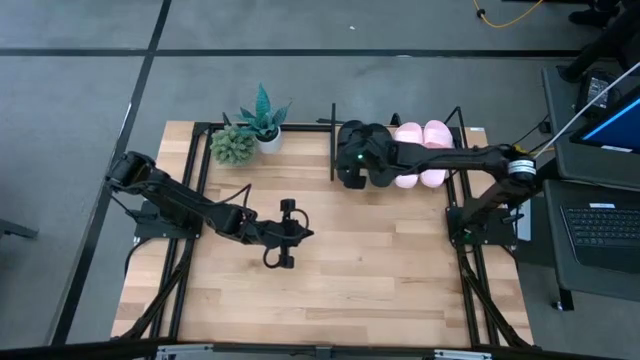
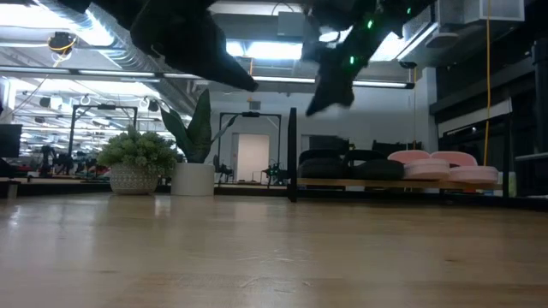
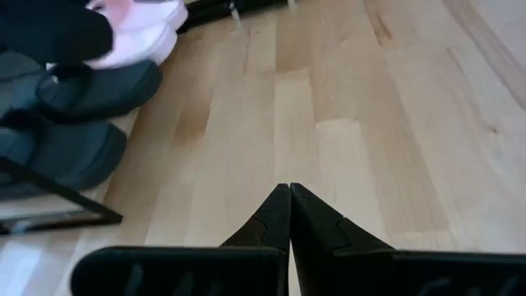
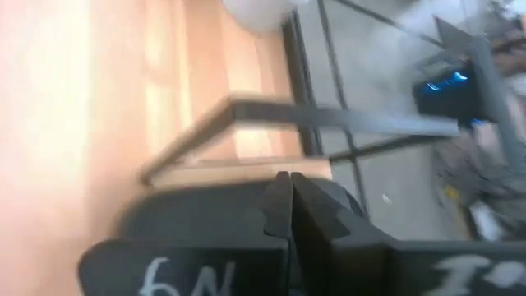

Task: Pick and place slides into the shelf
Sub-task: Return to Home Position

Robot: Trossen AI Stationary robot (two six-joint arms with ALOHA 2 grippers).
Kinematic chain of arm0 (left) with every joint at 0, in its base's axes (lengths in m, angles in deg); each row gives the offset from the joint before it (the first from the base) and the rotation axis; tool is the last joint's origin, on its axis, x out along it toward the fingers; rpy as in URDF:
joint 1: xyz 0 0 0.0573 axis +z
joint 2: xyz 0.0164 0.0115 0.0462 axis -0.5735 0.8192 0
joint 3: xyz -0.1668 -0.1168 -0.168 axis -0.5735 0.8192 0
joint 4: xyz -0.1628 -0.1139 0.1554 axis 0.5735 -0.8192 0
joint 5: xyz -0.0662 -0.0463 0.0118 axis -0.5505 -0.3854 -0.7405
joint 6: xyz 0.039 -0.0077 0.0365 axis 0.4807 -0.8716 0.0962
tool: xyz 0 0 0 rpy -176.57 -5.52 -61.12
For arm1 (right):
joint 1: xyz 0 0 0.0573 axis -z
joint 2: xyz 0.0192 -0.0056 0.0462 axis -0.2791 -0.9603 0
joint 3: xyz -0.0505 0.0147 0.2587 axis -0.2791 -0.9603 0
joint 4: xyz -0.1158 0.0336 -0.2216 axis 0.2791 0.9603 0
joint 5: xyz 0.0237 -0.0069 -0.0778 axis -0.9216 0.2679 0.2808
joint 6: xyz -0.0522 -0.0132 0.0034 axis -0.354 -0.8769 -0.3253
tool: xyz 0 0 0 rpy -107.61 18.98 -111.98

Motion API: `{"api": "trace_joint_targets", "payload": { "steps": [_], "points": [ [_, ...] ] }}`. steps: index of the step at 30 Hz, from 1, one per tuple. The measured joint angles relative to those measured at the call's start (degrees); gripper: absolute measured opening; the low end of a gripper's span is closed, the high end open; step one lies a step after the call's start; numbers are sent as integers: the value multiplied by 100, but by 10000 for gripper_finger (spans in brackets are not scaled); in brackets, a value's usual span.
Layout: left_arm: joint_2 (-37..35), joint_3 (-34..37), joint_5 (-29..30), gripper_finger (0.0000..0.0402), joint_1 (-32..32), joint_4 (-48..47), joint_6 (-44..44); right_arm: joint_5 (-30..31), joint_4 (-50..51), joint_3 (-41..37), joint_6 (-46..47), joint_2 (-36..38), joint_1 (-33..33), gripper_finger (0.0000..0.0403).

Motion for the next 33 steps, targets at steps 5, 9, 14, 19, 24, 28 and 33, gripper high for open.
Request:
{"api": "trace_joint_targets", "payload": {
  "steps": [5, 9, 14, 19, 24, 28, 33],
  "points": [
    [-414, -5, 25, 0, 66, -90, 357, -635, 327, 165, 369, 634, -40, 8],
    [-1013, 2, 43, 0, 194, -444, 443, -654, 613, 172, 547, 1298, -112, 6],
    [-1805, 50, -43, 0, 401, -991, 494, -910, 809, -24, 693, 2066, -364, 7],
    [-2629, 698, -958, 0, 886, -686, 604, -1862, 606, -663, 837, 2776, -459, 4],
    [-3635, 1666, -1585, 0, 1394, 69, 431, -2204, 36, -1559, 1132, 3472, -461, 9],
    [-4566, 2317, -1923, 0, 1648, 372, 352, -2389, -499, -2285, 1315, 4085, -490, 5],
    [-5681, 2818, -1932, 0, 1844, 389, 318, -2508, -874, -2800, 1409, 4899, -490, 8]
  ]
}}
